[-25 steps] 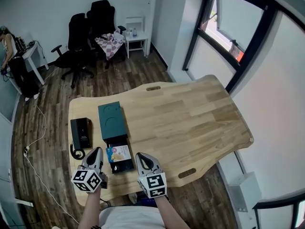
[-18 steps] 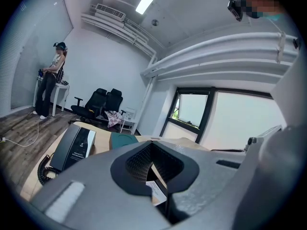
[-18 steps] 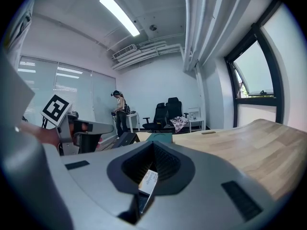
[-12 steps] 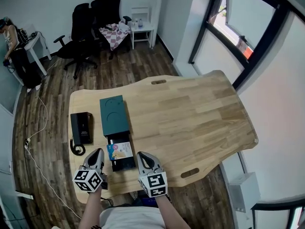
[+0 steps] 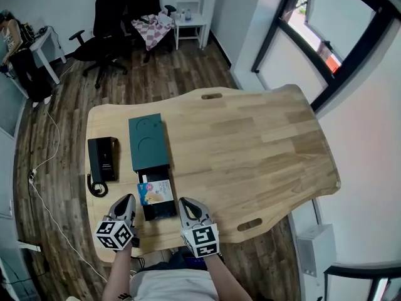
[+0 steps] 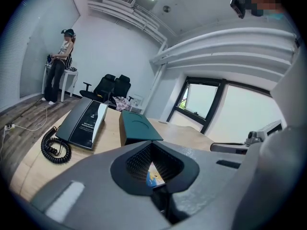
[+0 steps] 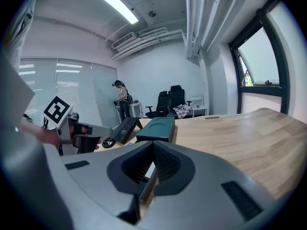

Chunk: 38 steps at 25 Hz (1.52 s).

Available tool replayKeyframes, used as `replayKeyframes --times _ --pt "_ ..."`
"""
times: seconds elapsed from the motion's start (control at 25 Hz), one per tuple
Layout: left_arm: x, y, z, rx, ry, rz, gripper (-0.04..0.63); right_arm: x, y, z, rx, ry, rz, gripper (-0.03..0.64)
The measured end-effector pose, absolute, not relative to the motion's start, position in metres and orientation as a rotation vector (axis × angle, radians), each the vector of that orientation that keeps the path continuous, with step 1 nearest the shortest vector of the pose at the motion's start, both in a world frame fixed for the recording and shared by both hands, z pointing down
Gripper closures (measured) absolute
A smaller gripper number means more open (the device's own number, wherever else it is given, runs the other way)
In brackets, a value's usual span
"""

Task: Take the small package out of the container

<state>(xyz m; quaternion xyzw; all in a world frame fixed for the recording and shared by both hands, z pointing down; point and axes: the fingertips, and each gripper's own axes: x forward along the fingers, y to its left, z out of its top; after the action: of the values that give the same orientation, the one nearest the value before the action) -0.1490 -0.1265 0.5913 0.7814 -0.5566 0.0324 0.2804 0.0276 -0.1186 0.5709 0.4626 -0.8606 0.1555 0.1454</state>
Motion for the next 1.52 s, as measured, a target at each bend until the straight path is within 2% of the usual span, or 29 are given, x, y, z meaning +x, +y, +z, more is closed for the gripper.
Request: replayKeyframes --times 0.64,0.68,0.76,1.08,1.52 --pt "-0.144 -0.144 0.643 1.971 -1.415 0.148 0.592 0.029 -0.145 0.607 1.277 -2.428 0.527 0.611" --pt "-0.144 -0.146 0.646 1.959 -1.409 0.144 0.581 0.029 -0.147 0.61 1.273 -2.422 0.533 0.611" --pt "-0.142 -0.149 0.651 1.932 -1.381 0.11 0.511 0.029 -0.151 0.614 1.266 -2.415 0.54 0.611" --pt "-0.138 -0.153 0.672 1.846 -1.311 0.045 0.433 0.024 -0.163 0.624 1.235 -2.42 0.569 0.611" --pt "-0.13 -0.153 0.684 1.764 -1.208 -0.008 0.43 0.028 -0.17 0.632 1.237 -2.409 0.601 0.611"
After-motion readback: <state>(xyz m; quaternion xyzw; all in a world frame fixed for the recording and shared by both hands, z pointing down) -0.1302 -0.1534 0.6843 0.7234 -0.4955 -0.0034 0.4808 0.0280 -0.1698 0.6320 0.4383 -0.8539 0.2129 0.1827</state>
